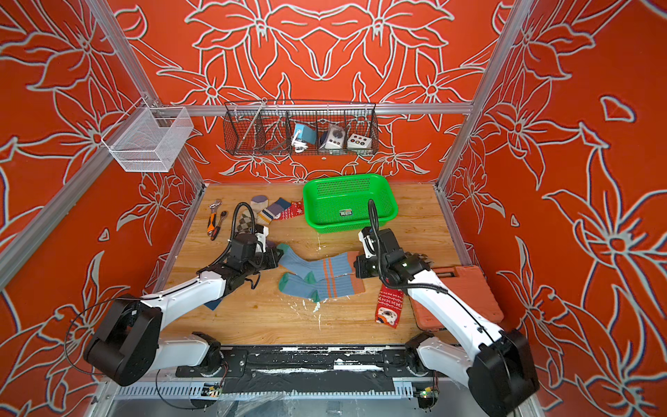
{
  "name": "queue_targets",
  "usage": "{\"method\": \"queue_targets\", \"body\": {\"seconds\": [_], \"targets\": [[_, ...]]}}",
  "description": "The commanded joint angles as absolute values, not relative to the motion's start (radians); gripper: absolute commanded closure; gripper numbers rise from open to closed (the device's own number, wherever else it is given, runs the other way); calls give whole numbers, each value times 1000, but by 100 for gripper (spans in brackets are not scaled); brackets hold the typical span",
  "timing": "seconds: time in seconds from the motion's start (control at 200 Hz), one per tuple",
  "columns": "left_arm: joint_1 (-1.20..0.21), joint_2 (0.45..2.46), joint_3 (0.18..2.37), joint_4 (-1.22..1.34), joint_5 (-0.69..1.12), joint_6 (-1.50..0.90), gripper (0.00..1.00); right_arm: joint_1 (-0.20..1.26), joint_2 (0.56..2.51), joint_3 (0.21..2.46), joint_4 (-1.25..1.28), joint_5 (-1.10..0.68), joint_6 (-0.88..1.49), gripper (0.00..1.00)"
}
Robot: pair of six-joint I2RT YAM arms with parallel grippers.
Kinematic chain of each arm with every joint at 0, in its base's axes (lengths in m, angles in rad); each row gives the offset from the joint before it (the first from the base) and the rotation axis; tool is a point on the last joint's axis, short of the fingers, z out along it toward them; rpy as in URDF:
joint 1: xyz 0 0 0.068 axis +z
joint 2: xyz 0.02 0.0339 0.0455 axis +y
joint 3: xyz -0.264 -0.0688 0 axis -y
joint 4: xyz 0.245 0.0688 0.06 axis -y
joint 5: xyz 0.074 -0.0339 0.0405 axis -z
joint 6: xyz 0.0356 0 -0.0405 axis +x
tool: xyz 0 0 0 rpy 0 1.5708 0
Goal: Place the socks together as a pair
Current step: Place the sock at the center of the board.
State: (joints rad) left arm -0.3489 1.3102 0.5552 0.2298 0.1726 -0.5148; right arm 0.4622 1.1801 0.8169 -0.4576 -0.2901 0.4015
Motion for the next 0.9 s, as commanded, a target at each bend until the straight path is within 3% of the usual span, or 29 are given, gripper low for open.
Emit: {"method": "queue_targets", "body": {"seconds": [0.0, 0.265, 0.58, 0.741, 0.896], "targets": [[-354, 1339, 532, 346, 138, -537, 97, 427, 1286, 880, -481, -324, 315, 95], [-356, 1522, 514, 550, 181, -552, 90, 402, 1457, 925, -415, -327, 308, 94], [-367, 1550, 491, 603, 137, -542, 78, 379, 1578, 996, -432, -278, 286, 92], [-367, 1544, 503, 567, 114, -525, 49, 377, 1618, 1028, -433, -250, 281, 76], [-372, 1476, 547, 362, 44, -527, 36, 377, 1575, 1005, -444, -218, 278, 56]]}}
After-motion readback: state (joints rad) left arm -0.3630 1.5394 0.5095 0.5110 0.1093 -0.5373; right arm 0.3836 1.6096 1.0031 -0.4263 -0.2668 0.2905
